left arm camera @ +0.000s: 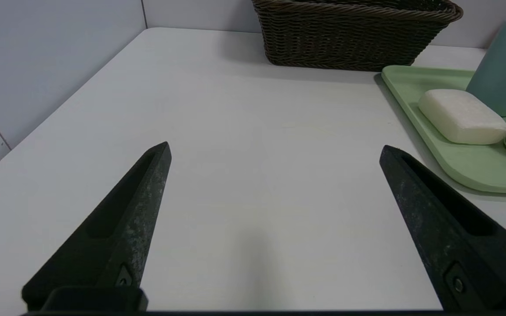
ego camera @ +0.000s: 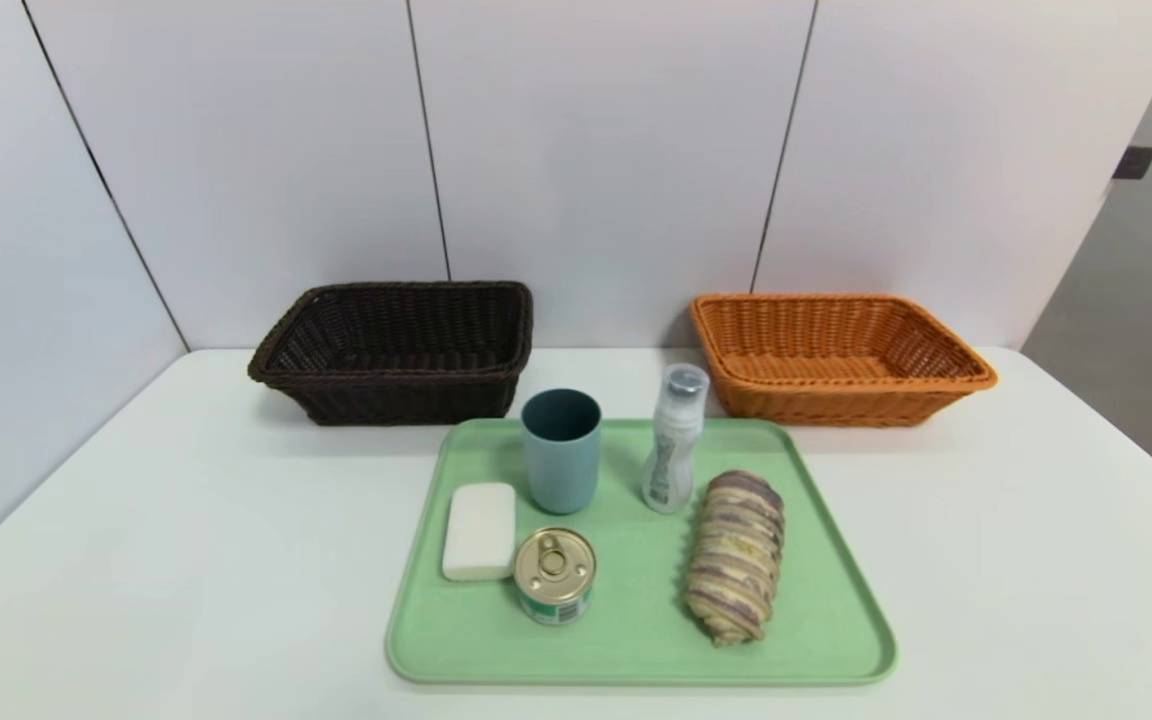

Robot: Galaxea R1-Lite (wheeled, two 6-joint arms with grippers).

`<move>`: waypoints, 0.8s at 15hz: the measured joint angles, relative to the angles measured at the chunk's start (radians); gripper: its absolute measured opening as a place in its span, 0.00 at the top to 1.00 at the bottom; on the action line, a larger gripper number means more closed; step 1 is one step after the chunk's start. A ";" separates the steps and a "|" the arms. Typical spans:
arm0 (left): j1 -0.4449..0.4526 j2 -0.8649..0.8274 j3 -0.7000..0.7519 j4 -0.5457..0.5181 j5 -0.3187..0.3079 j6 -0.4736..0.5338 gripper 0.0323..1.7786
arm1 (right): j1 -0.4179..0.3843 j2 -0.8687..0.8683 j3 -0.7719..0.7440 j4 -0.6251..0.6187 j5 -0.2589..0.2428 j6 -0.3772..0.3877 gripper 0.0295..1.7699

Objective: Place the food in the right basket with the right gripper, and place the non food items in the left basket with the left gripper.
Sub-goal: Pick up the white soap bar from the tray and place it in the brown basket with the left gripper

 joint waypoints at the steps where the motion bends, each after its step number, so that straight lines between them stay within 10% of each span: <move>1: 0.000 0.000 0.000 -0.001 0.001 0.001 0.05 | 0.000 0.000 0.000 0.000 0.000 0.000 0.03; 12: 0.000 0.000 0.000 -0.001 -0.003 0.036 0.05 | 0.000 0.000 0.001 0.000 0.001 -0.006 0.03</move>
